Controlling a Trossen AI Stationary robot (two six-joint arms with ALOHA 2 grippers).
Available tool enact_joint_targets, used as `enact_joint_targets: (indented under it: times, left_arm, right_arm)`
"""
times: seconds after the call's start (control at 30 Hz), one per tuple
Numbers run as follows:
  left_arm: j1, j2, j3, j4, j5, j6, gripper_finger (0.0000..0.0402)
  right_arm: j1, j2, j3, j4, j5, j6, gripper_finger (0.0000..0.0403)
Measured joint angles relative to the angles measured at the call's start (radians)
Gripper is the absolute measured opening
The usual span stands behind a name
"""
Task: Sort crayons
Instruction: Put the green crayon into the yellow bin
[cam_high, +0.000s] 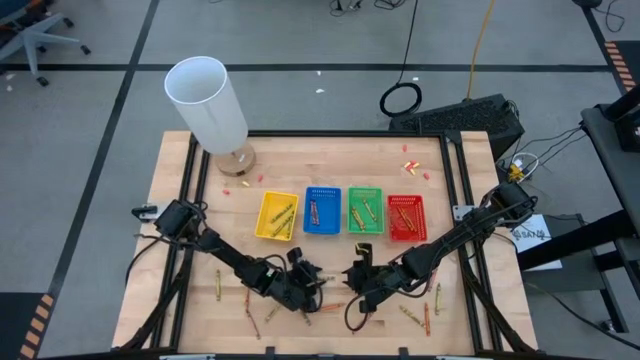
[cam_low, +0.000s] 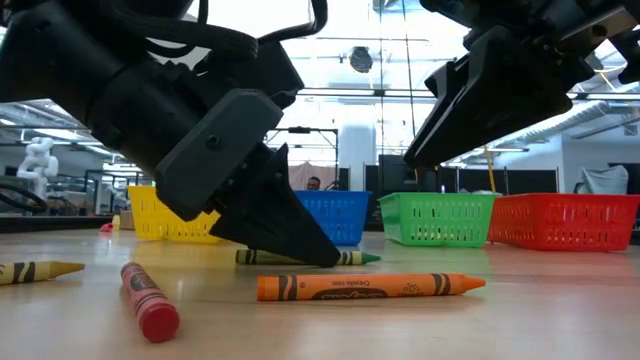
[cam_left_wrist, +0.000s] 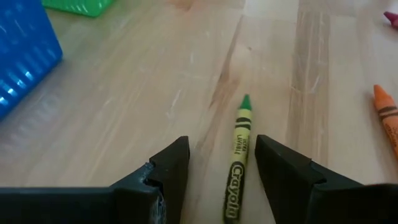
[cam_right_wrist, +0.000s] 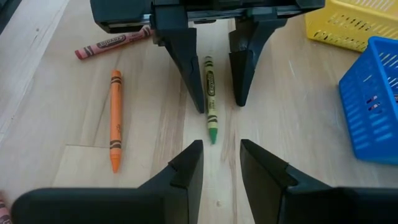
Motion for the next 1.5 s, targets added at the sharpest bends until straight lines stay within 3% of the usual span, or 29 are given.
enact_joint_targets:
  times: [0.33, 0.67, 0.73, 1.2, 1.5]
  left_arm:
    - [-0.004, -0.011, 0.001, -0.048, 0.047, 0.079, 0.0168]
    - [-0.013, -0.010, -0.001, -0.044, 0.092, 0.080, 0.0023]
    - [-0.013, -0.010, -0.002, -0.046, 0.097, 0.080, 0.0010]
    - [-0.014, -0.011, -0.005, -0.017, 0.079, 0.081, 0.0021]
    - [-0.014, -0.079, -0.010, -0.063, 0.100, 0.125, 0.0021]
  right_arm:
    - [0.000, 0.000, 0.000, 0.000, 0.000, -0.004, 0.0093]
    - [0.000, 0.000, 0.000, 0.000, 0.000, -0.004, 0.0093]
    - [0.000, 0.000, 0.000, 0.000, 0.000, -0.004, 0.0093]
    - [0.000, 0.000, 0.000, 0.000, 0.000, -0.004, 0.0093]
    - [0.000, 0.000, 0.000, -0.001, 0.000, -0.004, 0.0093]
